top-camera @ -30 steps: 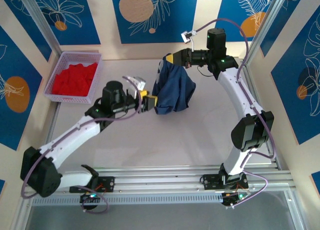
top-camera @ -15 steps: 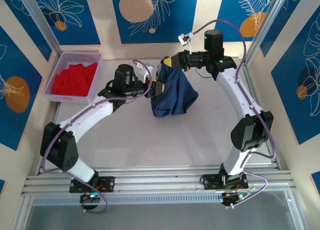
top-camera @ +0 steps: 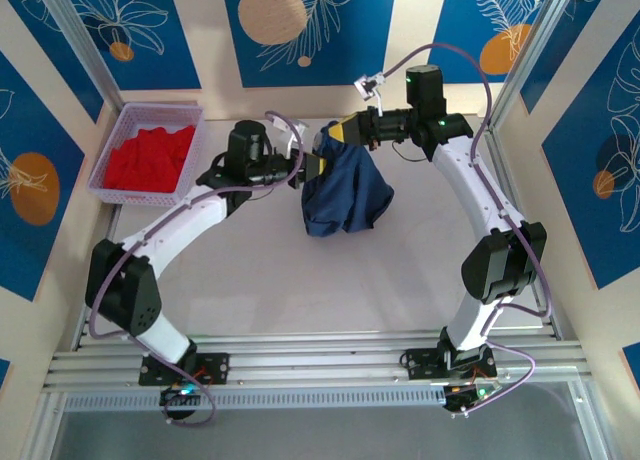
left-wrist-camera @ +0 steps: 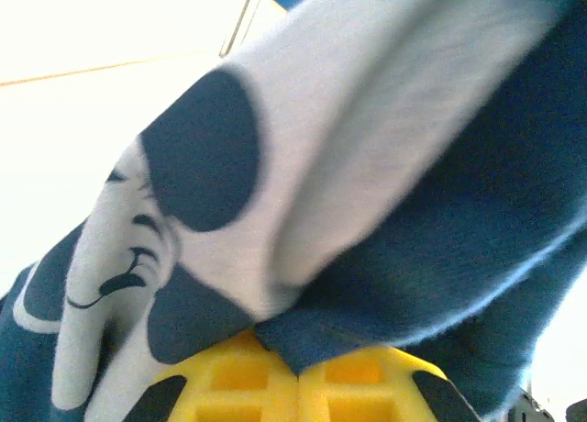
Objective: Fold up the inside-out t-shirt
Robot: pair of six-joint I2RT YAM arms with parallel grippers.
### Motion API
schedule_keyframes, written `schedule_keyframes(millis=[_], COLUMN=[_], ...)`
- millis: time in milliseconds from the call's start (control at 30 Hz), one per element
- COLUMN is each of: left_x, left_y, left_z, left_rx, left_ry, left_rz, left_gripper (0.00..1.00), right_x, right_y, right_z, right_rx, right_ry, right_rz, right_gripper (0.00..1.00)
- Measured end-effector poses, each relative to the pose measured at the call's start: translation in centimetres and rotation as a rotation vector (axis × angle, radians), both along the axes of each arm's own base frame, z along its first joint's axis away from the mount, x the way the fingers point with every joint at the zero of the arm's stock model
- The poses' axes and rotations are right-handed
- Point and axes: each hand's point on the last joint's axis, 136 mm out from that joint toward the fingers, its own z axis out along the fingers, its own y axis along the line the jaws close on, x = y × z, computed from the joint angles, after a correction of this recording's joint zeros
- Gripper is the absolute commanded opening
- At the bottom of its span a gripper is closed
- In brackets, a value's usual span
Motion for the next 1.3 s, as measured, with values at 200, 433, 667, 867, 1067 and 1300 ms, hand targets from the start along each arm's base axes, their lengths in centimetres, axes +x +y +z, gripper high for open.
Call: schedule_keyframes(millis=[200,433,667,867,1067,1300], left_x=[-4.2,-5.4,-3.4,-2.0,-2.3,-2.6], left_y=[2.3,4.2,6.2,5.9,5.1,4.9], left_z=[8.1,12.1,10.8,8.5,7.6,8.0], left_rx=[-0.128,-0.206,-0.135,-0.095,-0.082,-0.087], left_ry=[-0.115,-0.125,-0.034,0.034,0.071,0.063], left_rz=[0.006,0.092,0.29,0.334,0.326,0.325], left_gripper=[0.0,0.0,0.0,0.0,0.0,0.05], right_x=[2.7,4.0,4.2,-2.7,-5.5,-3.3], right_y=[-0.5,1.6,-1.1,1.2,6.1,6.7], right_z=[-1.3,0.9,-1.6,-3.5,-4.6,-6.6], right_rx=[-0.118,-0.227,-0.351,-0.265,-0.176,-0.18], right_ry=[0.004,-0.089,-0.109,-0.14,-0.171,-0.163], right_rz=[-0.195,-0.383,-0.554,-0.356,-0.192,-0.228], right_gripper=[0.02,0.29,0.54,0.61,0.61,0.0])
